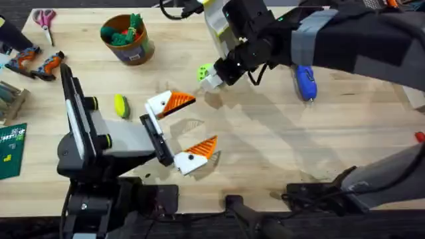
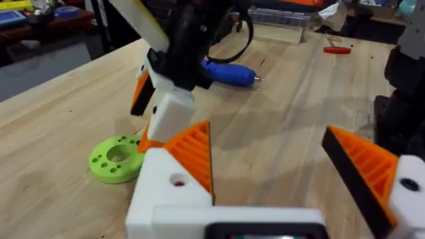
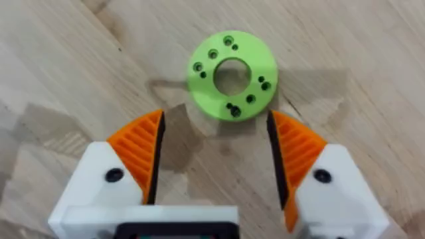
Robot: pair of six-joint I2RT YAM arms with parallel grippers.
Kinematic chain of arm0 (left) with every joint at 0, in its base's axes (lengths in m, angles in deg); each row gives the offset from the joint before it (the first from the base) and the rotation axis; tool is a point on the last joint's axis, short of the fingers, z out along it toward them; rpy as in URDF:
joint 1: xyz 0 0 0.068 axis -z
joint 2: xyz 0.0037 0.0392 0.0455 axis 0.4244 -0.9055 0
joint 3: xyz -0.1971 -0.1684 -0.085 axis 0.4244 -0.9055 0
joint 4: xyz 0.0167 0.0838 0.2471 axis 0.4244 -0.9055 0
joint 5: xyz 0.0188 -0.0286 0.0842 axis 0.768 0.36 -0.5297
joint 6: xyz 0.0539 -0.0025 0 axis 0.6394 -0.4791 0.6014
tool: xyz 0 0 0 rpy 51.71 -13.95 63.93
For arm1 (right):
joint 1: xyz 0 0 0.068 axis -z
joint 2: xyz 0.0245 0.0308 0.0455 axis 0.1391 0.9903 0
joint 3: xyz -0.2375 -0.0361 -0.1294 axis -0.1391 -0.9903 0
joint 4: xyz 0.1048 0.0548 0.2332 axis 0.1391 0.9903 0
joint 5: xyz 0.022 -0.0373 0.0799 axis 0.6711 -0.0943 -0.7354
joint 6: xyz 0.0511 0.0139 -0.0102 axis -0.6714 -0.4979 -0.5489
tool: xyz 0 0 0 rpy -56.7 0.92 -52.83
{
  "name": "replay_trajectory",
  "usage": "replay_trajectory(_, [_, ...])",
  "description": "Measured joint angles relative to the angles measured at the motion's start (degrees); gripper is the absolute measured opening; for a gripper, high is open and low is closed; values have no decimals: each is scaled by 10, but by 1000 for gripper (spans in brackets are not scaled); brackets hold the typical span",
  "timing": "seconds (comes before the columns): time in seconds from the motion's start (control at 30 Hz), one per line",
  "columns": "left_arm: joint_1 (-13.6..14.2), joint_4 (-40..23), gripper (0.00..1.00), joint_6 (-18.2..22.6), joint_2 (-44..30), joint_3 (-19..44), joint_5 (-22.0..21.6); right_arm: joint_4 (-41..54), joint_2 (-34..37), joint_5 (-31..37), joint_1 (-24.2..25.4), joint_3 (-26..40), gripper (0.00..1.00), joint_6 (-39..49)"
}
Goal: Pick up the gripper from the table and insert it into the empty holder that is missing its gripper. Then pick up a screw, insert it into the mounting hole, and use the screwdriver to tighten it. Finally, clean up the table by picking up the vegetable and placing it into the bucket.
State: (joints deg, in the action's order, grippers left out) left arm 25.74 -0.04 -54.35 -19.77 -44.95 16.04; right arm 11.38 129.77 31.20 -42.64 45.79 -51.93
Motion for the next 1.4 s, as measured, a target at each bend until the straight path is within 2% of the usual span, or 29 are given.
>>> replay_trajectory(0.2, [0,0,986,0,0,0,0,-30,25,2,21,0,768,0])
replay_trajectory(0.27, [0,0,986,0,0,0,0,-42,32,4,25,0,686,0])
replay_trajectory(0.33, [0,0,986,0,0,0,0,-49,38,4,26,0,654,0])
replay_trajectory(0.97, [0,0,986,0,0,0,0,-44,63,-21,25,0,631,-13])
replay_trajectory(1.07, [0,0,985,0,0,0,0,-45,63,-23,25,0,539,-14])
replay_trajectory(1.2, [0,0,986,0,0,0,0,-45,63,-24,26,0,468,-15])
replay_trajectory(1.4, [0,0,986,0,0,0,0,-45,63,-24,25,0,412,-15])
